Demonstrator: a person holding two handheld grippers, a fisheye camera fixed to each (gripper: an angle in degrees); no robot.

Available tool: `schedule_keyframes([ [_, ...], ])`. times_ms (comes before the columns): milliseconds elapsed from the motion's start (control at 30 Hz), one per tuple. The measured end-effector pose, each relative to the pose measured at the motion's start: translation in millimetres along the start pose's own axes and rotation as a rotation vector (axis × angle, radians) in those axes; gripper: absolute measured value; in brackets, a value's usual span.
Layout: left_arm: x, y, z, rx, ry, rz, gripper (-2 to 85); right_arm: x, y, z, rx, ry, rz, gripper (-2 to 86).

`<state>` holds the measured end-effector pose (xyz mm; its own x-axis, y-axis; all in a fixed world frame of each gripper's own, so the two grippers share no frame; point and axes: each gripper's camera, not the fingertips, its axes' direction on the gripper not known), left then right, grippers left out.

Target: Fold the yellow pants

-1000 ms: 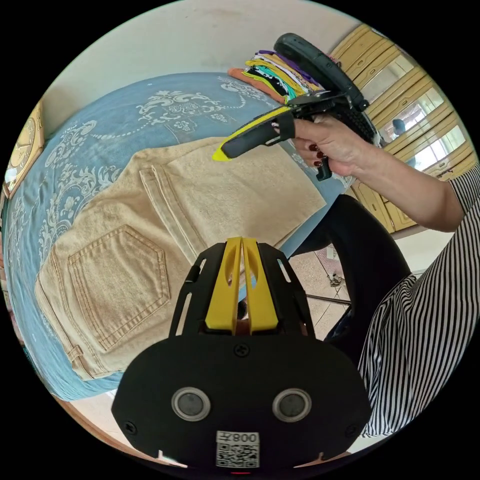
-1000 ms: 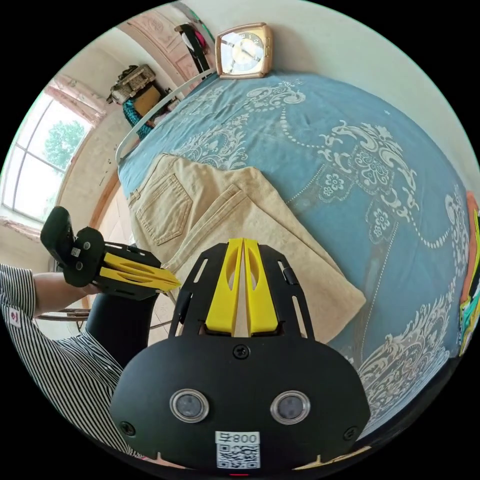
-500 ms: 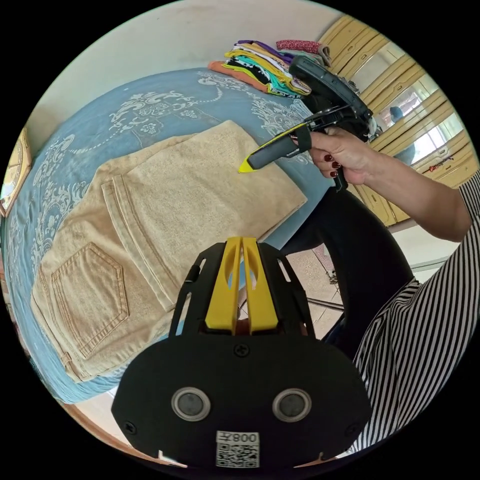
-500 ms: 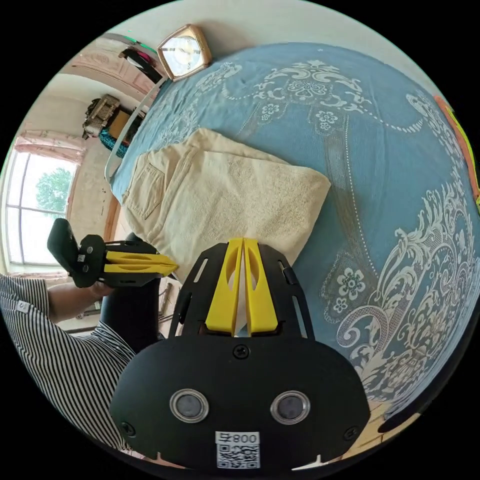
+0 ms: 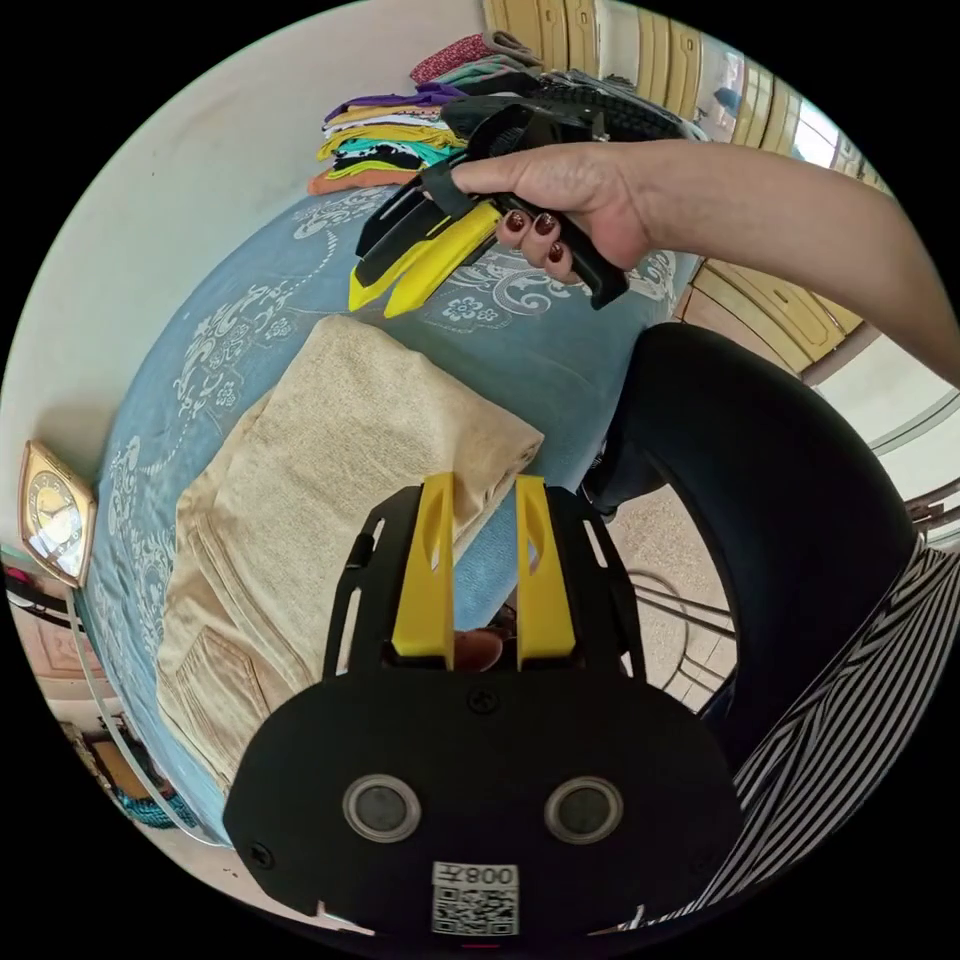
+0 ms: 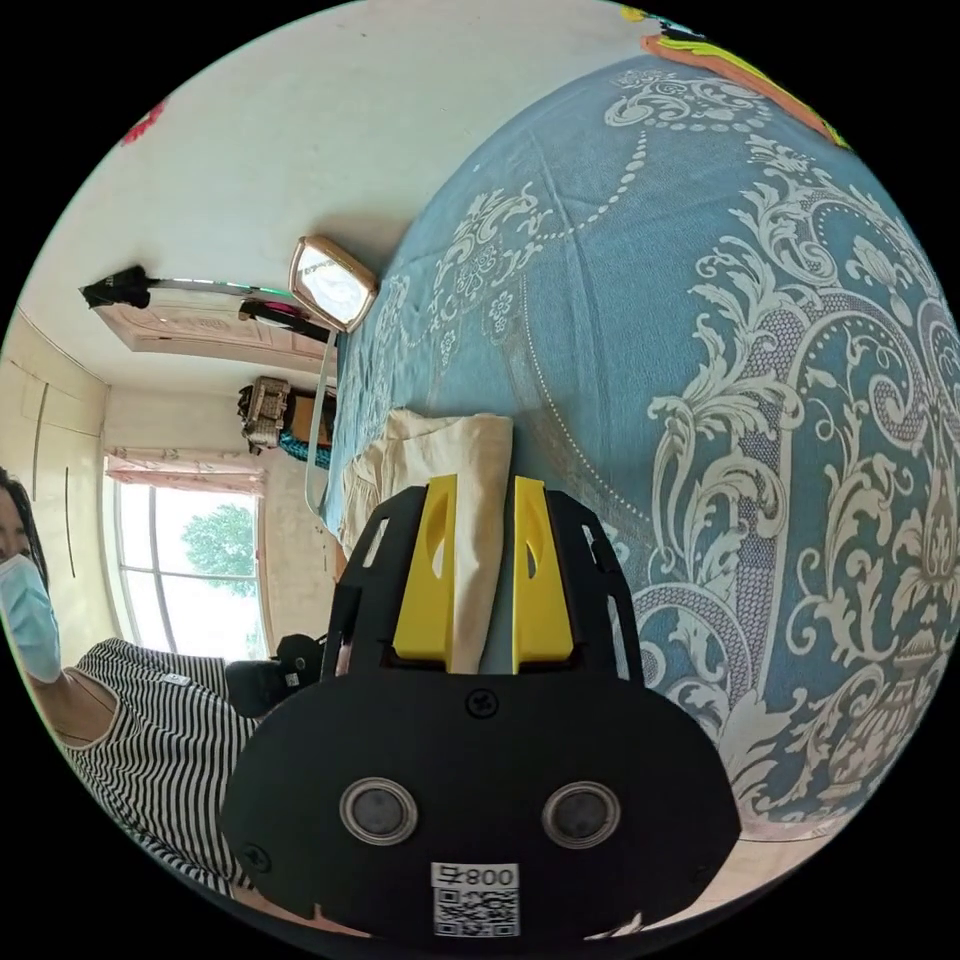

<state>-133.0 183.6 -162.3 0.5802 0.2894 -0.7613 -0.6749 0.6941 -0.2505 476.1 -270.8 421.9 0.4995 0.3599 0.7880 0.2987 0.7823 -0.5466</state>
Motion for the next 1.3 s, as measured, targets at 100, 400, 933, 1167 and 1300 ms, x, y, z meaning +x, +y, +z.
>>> schedule_keyframes([
  [100, -2.4, 9.6, -7.0, 0.009, 0.062, -0.023, 7.1, 3.2, -18.8, 4.1, -0.016, 0.034, -0.011, 10.1],
  [400, 3.7, 44.6, -36.6, 0.043, 0.07, -0.027, 2.5, 22.6, -43.4, 8.0, -0.078, -0.062, 0.038, 5.1],
  [933, -60.1, 171.8, -141.8, 0.317, 0.287, -0.177, 1.6, -44.5, -28.5, -23.3, 0.042, -0.231, 0.013, 3.1],
  [1167, -139.7, 305.9, -207.4, 0.631, 0.445, -0.473, 2.1, -174.8, -41.8, 16.8, 0.06, -0.28, -0.151, 3.1],
  [1300, -180.0, 388.6, -228.9, 0.749, 0.424, -0.647, 2.2, -233.6, -55.9, 66.2, 0.022, -0.285, -0.208, 2.9],
])
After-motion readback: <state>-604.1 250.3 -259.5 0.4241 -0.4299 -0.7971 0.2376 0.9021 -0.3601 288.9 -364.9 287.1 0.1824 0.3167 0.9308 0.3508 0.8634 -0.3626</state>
